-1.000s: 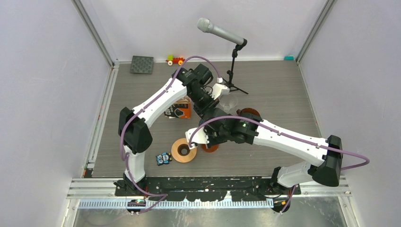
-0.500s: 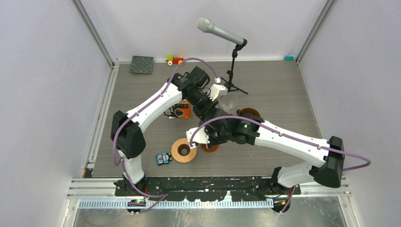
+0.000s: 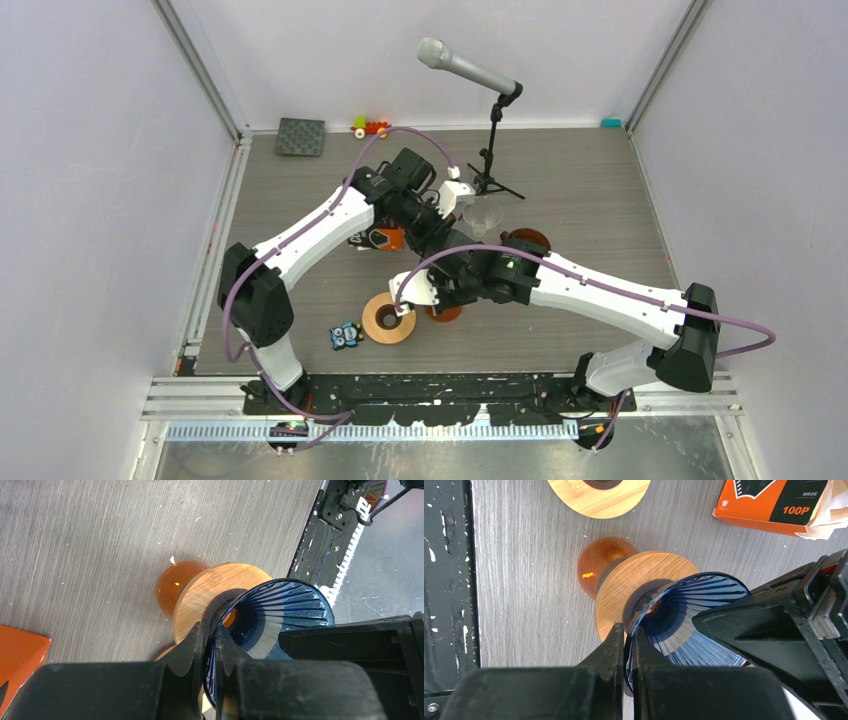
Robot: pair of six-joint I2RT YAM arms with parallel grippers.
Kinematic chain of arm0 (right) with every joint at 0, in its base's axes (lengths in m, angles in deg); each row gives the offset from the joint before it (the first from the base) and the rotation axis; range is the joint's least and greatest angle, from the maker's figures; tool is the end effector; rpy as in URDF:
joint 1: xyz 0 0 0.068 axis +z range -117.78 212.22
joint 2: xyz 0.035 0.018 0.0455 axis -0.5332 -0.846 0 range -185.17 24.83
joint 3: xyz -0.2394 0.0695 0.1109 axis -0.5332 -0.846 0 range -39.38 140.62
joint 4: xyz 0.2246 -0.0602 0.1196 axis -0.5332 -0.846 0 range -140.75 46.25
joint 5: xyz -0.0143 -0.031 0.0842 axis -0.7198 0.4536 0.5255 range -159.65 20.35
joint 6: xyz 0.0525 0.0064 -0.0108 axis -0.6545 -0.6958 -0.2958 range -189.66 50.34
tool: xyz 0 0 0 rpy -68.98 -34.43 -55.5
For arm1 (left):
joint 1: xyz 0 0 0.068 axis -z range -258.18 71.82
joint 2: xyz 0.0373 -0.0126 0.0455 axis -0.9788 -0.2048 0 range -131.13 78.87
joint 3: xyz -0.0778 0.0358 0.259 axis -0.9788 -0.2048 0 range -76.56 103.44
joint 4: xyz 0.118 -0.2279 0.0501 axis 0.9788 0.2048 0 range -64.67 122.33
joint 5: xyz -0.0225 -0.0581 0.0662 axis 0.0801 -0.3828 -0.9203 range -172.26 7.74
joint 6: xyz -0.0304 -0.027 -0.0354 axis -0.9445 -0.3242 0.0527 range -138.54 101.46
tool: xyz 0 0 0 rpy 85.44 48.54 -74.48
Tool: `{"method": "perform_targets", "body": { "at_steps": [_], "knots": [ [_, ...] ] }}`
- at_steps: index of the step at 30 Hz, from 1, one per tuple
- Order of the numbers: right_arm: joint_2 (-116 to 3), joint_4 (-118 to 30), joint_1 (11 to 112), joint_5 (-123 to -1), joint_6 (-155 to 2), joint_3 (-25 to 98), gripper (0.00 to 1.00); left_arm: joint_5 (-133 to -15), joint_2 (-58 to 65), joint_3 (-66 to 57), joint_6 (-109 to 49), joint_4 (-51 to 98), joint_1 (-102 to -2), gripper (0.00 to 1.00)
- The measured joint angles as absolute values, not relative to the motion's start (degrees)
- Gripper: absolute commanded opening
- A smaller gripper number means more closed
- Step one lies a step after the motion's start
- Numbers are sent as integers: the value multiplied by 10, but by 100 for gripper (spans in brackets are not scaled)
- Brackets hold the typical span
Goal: Place the coffee filter in the dripper
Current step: Place the coffee dripper in the dripper holder.
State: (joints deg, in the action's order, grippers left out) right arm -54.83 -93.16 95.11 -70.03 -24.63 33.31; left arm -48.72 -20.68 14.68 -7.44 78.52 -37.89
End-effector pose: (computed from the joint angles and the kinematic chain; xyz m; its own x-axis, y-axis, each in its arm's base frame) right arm 0.1295 0.2525 0.3117 0.3604 -0.8485 -0.3874 -0.8964 -0.2001 -0.3956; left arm 0.2652 -0.2506 0.3067 -0.5154 0.6472 -0.5618 0.8553 0.3471 -0.3847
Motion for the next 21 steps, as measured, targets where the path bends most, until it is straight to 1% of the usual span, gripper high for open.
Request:
{"method": "perform_targets", "body": {
  "at_steps": [11, 12, 13, 17, 19, 21],
  "knots": [
    [-538, -906, 951, -704, -248, 308, 1, -487, -207, 140, -76, 774, -378, 0],
    [-537, -905, 951, -704, -248, 308, 2, -487, -207, 140, -76, 774, -378, 0],
    [-535, -905, 951, -704, -248, 308, 4, -487, -207, 140, -76, 774, -378, 2],
    [-533, -905, 950, -703, -253, 308, 14, -492, -207, 144, -76, 778, -377, 13],
    [-533, -906, 947, -699, -263, 310, 22, -499, -210, 152, -76, 787, -375, 16],
    [-533, -910, 938, -698, -278, 313, 32, -515, -215, 166, -75, 805, -373, 19]
  ]
}}
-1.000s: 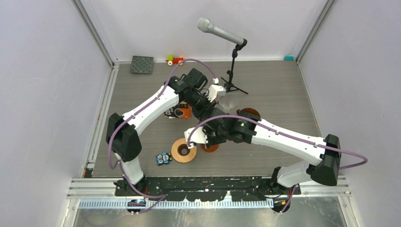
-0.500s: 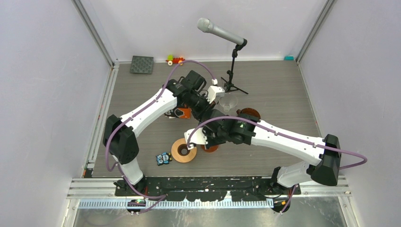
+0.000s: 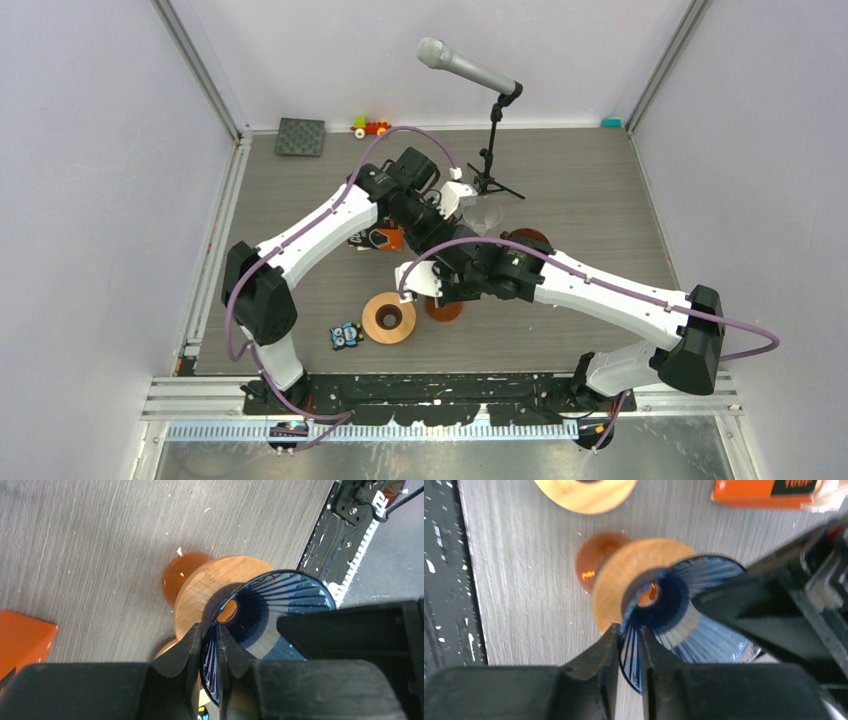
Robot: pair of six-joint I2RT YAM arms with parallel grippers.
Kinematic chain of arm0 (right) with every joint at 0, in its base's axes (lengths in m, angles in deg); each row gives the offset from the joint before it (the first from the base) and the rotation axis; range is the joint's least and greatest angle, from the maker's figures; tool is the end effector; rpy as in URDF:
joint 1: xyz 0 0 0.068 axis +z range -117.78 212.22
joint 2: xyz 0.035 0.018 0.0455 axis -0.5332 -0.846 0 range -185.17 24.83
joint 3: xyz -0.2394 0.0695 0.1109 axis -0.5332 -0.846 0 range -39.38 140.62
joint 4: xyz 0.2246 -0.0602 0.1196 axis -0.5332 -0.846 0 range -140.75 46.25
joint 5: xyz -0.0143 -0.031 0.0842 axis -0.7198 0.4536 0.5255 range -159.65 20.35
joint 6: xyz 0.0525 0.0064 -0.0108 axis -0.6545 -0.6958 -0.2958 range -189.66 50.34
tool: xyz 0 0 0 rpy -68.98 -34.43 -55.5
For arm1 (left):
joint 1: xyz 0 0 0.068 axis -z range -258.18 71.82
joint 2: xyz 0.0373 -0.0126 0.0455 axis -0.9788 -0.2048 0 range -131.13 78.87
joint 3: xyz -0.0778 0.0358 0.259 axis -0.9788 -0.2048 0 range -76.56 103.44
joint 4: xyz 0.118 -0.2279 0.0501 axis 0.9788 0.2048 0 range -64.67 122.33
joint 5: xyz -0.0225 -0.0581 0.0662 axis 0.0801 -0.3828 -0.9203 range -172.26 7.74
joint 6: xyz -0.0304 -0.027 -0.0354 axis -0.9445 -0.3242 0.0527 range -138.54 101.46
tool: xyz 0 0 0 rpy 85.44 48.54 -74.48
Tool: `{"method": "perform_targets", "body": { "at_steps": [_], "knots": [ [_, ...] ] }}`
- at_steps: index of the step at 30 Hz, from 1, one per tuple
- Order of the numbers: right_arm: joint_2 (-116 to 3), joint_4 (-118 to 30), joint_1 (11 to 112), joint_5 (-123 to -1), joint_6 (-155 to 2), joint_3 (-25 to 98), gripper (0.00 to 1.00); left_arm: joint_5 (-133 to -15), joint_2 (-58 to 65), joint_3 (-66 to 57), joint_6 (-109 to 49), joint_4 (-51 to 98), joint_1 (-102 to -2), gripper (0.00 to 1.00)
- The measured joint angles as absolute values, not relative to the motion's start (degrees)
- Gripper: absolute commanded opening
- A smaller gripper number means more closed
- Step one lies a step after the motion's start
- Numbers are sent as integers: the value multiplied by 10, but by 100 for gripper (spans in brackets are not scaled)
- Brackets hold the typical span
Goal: Place the coffee filter in the dripper
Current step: Place the coffee dripper in the dripper holder.
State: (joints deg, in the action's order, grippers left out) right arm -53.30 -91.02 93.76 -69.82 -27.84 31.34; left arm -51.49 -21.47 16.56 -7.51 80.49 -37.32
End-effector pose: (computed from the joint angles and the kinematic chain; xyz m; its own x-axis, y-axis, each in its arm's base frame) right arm 0.1334 0.2459 0.3103 0.2959 -0.8533 -0.4293 -0.9138 -0.1221 -0.3873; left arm 0.2652 -0.2535 0.3093 -0.5159 0.6635 -0.5418 0.8560 0.3746 -0.3563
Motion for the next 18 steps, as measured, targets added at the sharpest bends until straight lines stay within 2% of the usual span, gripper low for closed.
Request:
{"method": "perform_targets", "body": {
  "at_steps": [2, 10, 18],
  "knots": [
    [-533, -919, 926, -704, -291, 315, 39, -524, -219, 177, -76, 823, -373, 23],
    [-533, -969, 911, -723, -313, 348, 48, -549, -232, 238, -71, 897, -370, 38],
    [-530, -1004, 910, -714, -321, 390, 54, -562, -232, 292, -63, 925, -370, 42]
  ]
}}
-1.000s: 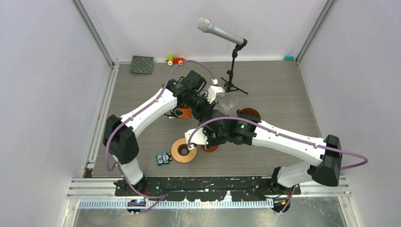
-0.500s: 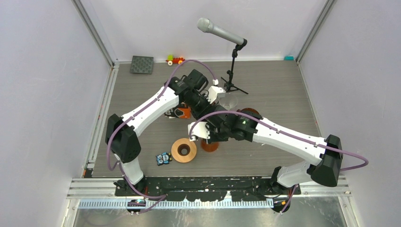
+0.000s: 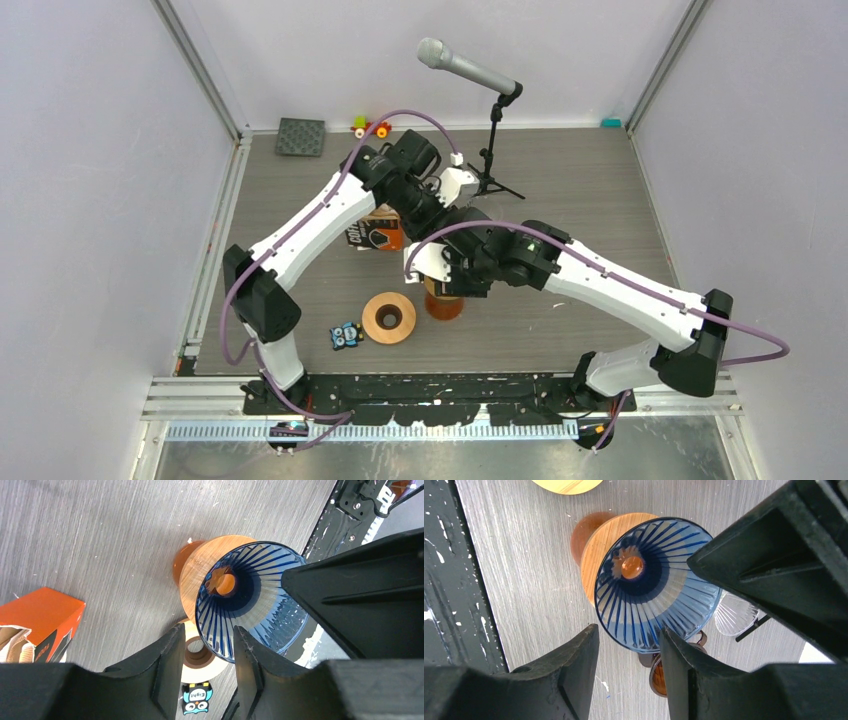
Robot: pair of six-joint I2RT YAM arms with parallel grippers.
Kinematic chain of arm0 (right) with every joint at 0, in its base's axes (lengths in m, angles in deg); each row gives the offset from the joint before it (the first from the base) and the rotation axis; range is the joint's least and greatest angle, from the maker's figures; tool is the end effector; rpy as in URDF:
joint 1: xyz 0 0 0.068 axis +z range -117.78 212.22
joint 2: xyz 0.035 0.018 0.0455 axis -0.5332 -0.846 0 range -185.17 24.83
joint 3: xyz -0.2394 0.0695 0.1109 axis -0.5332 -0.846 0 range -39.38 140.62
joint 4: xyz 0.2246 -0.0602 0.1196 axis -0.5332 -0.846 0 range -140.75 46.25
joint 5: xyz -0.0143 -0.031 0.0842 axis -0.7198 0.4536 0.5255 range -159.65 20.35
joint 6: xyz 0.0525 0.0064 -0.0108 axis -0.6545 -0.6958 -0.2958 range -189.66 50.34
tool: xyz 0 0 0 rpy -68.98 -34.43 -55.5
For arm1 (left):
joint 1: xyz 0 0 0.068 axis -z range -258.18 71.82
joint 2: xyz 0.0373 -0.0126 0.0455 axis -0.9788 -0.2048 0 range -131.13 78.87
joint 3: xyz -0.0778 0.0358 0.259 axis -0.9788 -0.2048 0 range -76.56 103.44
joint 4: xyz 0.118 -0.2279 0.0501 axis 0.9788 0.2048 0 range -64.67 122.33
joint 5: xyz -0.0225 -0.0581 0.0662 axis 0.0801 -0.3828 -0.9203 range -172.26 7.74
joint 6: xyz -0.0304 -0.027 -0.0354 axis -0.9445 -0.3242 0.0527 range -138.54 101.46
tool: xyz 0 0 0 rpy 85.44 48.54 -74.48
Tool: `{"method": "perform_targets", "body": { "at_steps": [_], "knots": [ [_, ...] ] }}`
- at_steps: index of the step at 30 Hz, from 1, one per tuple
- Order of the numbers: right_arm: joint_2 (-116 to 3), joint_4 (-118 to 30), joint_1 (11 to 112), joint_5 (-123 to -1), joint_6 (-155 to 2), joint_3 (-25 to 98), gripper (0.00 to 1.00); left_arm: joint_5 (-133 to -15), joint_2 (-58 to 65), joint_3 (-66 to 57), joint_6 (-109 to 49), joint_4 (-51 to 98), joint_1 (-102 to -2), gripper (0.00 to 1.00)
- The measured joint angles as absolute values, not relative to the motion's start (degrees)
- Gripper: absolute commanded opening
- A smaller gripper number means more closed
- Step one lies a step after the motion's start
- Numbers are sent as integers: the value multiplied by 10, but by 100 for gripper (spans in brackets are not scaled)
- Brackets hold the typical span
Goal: Place the coffee filter in the dripper
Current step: Place the coffee dripper in the dripper holder, then pick up the coffee filter from the coffee filter holder.
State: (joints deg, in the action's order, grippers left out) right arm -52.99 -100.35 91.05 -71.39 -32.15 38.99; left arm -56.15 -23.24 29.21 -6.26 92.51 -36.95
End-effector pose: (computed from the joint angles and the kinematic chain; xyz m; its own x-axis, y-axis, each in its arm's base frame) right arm 0.1406 0.2304 0.3430 0.1749 -0.8869 -0.4277 -0.9329 -0.0103 -0.3600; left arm 0.2628 -0.2512 0.3523 -0.5005 0.6925 -0.5195 0.8656 0.4080 -0.2902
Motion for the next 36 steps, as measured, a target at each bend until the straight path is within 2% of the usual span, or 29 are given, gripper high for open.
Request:
{"method": "perform_targets", "body": {
  "at_steps": [8, 13, 20, 27, 36],
  "knots": [
    [-497, -1015, 887, -685, -333, 391, 54, -588, -224, 296, -58, 932, -374, 43],
    [-445, -1005, 821, -640, -354, 376, 55, -595, -178, 267, -63, 916, -403, 45],
    [-366, -955, 709, -585, -394, 315, 53, -615, -118, 215, -82, 865, -484, 42],
    [-347, -918, 625, -534, -420, 247, 52, -618, -123, 185, -52, 820, -566, 45],
    [-348, -908, 601, -500, -427, 230, 52, -624, -186, 203, 34, 799, -568, 51]
  ]
}}
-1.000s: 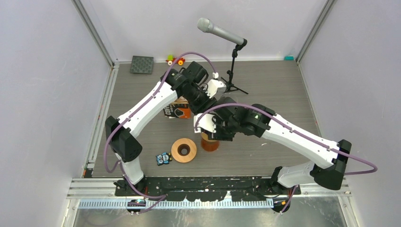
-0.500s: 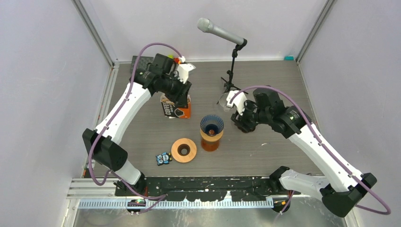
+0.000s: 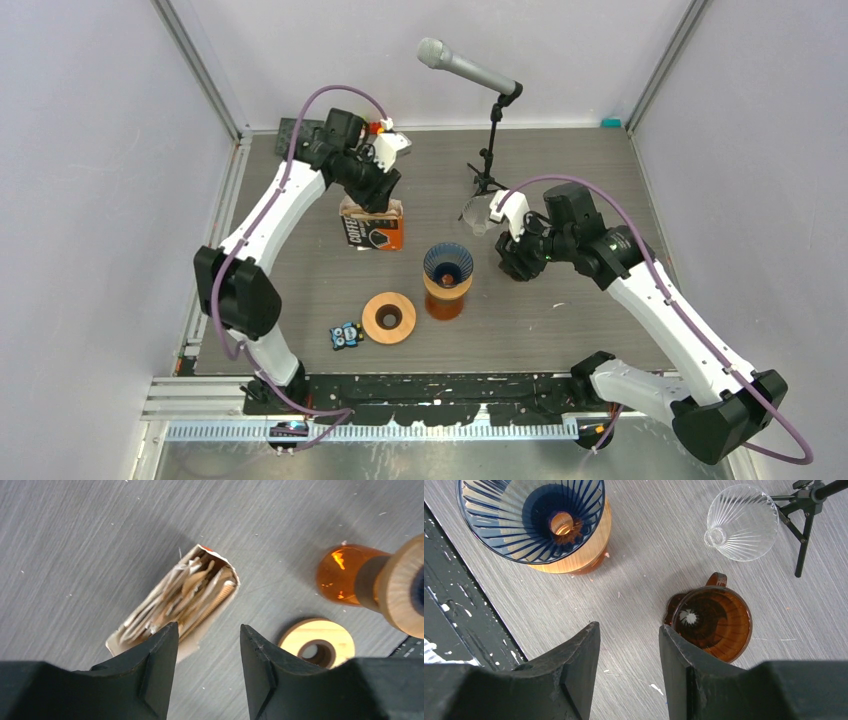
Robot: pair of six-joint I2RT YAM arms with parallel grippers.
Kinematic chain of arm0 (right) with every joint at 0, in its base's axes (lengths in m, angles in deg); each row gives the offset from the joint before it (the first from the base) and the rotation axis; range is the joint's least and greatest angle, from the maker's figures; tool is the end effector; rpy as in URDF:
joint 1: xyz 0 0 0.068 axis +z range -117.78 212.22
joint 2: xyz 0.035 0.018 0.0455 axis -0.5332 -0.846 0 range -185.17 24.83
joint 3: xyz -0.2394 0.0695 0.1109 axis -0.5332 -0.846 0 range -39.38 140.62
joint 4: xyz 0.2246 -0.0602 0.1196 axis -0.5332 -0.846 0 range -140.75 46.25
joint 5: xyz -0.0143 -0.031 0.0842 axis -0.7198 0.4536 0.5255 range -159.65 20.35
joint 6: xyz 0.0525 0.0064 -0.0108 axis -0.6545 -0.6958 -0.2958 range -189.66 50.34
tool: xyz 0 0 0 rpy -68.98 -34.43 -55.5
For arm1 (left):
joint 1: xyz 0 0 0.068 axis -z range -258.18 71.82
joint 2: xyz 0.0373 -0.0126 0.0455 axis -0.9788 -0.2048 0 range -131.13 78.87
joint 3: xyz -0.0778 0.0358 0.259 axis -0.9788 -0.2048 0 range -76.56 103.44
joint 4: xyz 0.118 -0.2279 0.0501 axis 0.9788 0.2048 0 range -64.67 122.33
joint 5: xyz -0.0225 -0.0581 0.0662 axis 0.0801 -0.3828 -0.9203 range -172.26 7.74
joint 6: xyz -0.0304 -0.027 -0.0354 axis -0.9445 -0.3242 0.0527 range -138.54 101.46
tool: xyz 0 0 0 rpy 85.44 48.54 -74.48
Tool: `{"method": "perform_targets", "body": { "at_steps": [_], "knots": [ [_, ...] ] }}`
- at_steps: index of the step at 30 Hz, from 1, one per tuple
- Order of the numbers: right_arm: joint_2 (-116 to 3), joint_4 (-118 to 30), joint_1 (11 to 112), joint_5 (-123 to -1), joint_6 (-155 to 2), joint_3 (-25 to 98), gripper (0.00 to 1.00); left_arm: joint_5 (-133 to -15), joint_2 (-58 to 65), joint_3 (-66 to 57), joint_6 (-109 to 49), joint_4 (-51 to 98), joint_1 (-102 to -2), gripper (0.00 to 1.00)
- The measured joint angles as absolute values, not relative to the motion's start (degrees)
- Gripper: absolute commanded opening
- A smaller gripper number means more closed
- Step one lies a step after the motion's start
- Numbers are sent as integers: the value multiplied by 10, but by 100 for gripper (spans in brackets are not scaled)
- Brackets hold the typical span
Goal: Place the coffee filter in the dripper
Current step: Pick up the coffee filter from the coffee filter holder.
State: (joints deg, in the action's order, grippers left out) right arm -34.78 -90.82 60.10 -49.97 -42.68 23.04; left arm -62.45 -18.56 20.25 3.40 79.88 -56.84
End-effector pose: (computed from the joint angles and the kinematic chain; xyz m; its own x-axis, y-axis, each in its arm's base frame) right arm 0.1758 0.1066 0.3381 -0.2533 -0.6173 -0.7449 -0.8622 0.4931 -0.1155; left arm 0.3320 -0.1427 0.3444 -0.5139 0.5781 -0.6338 0.7705 0.6359 -0.0448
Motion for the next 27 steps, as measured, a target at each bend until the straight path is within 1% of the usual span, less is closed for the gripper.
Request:
{"method": "perform_targets", "body": {
  "at_steps": [5, 9, 17, 22, 27],
  "knots": [
    [-354, -908, 599, -493, -427, 228, 51, -635, -227, 226, 75, 799, -568, 51],
    [-361, -909, 599, -492, -427, 225, 51, -638, -248, 241, 95, 799, -568, 48],
    [-363, -909, 599, -492, -426, 223, 51, -638, -267, 255, 110, 800, -568, 37],
    [-364, -909, 599, -492, -426, 219, 51, -638, -281, 267, 116, 800, -568, 27],
    [-364, -909, 598, -492, -426, 218, 51, -638, -287, 267, 119, 803, -568, 26]
  ]
}}
